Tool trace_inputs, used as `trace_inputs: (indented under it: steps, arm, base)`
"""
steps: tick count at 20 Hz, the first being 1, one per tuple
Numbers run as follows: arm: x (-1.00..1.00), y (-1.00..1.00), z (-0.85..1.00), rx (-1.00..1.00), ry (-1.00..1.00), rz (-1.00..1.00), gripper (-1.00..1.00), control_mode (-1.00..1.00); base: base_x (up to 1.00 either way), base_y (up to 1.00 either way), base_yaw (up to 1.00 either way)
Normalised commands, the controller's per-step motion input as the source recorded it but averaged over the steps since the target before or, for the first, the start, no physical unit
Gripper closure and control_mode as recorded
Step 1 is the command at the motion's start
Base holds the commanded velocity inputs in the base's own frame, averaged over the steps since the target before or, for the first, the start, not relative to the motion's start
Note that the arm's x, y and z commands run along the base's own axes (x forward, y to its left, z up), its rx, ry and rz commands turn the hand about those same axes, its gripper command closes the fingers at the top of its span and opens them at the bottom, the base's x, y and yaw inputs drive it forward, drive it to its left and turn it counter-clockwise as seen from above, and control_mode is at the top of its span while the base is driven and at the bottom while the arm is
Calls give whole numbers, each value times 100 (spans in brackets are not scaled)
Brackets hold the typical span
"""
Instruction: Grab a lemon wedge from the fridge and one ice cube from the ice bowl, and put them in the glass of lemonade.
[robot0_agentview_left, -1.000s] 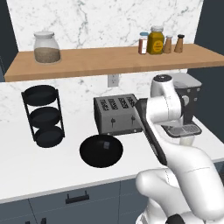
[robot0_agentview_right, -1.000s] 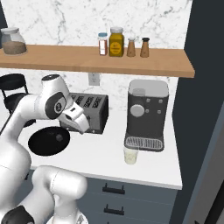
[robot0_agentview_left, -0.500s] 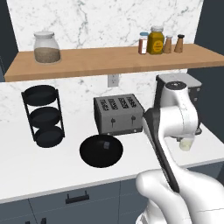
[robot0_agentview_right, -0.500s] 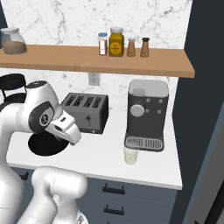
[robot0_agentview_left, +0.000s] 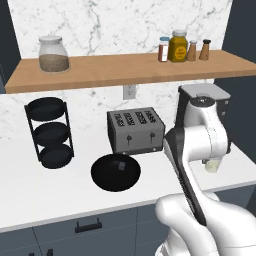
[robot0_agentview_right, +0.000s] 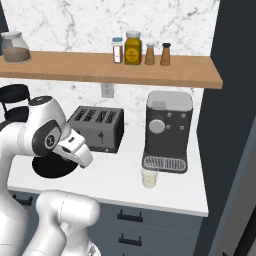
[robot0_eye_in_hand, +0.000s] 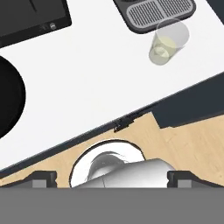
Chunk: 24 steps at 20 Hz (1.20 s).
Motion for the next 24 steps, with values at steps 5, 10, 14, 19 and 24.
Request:
trace_inputs:
  steps: [5,10,14,19,24]
  arm:
    - [-28,-2,-4,7,-8,12,-100,-100]
    - [-15,0,0,2,-3,12,-100,-100]
    - [-3,0,0,0,0,5,-100,-100]
    - [-2,0,0,0,-1,1,-100,-100]
    - [0,0,0,0,0,0,-100,100]
  base:
    - [0,0,0]
    - [0,0,0]
    - [0,0,0]
    - [0,0,0]
    - [-87,6,-5]
